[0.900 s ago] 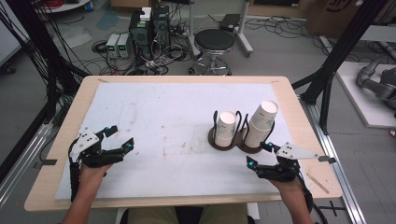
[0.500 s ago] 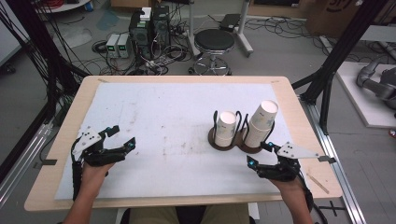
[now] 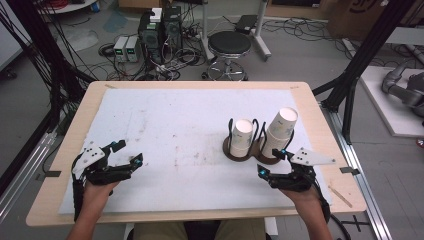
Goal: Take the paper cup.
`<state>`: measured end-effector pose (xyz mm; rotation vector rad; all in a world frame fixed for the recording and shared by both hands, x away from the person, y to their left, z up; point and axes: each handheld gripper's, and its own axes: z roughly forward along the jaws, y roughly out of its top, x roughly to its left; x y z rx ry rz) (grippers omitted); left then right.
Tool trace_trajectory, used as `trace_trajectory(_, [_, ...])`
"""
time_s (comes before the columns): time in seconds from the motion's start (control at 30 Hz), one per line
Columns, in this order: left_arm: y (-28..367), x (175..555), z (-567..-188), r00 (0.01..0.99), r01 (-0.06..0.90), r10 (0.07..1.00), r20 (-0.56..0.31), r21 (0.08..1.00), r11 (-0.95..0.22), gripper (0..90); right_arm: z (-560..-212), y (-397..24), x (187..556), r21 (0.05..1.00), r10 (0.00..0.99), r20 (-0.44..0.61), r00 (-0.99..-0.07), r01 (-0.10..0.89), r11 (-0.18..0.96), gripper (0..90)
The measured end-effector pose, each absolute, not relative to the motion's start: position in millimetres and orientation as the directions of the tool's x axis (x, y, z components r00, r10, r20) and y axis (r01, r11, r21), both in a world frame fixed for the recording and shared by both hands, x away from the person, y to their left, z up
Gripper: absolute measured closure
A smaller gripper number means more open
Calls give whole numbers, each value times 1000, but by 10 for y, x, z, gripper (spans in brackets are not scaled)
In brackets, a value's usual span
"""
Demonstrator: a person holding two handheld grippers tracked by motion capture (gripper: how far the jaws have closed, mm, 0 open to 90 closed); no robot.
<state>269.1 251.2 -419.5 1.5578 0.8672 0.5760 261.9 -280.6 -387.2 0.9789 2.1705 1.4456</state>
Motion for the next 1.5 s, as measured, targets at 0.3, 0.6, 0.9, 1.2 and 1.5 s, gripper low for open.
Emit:
trace_trajectory(0.3, [2478, 2623, -4182, 606, 201, 790, -95, 979, -37, 158, -3615, -2674, 2828, 918, 714, 59, -697, 319, 236, 206])
trace_trajectory(0.6, [2454, 2658, -4205, 619, 210, 779, -100, 977, -41, 158, -3451, -2511, 3072, 909, 700, 36, -714, 314, 273, 207])
trace_trajectory(0.9, [2433, 2662, -4201, 630, 208, 770, -102, 977, -41, 158, -3388, -2286, 3274, 886, 707, 9, -707, 333, 322, 207])
trace_trajectory(1.2, [2427, 2668, -4201, 638, 207, 763, -108, 978, -35, 158, -3398, -2214, 3420, 861, 728, -10, -685, 365, 355, 207])
trace_trajectory(1.5, [2425, 2670, -4200, 643, 208, 758, -107, 978, -38, 158, -3425, -2147, 3548, 837, 743, -27, -669, 391, 382, 208])
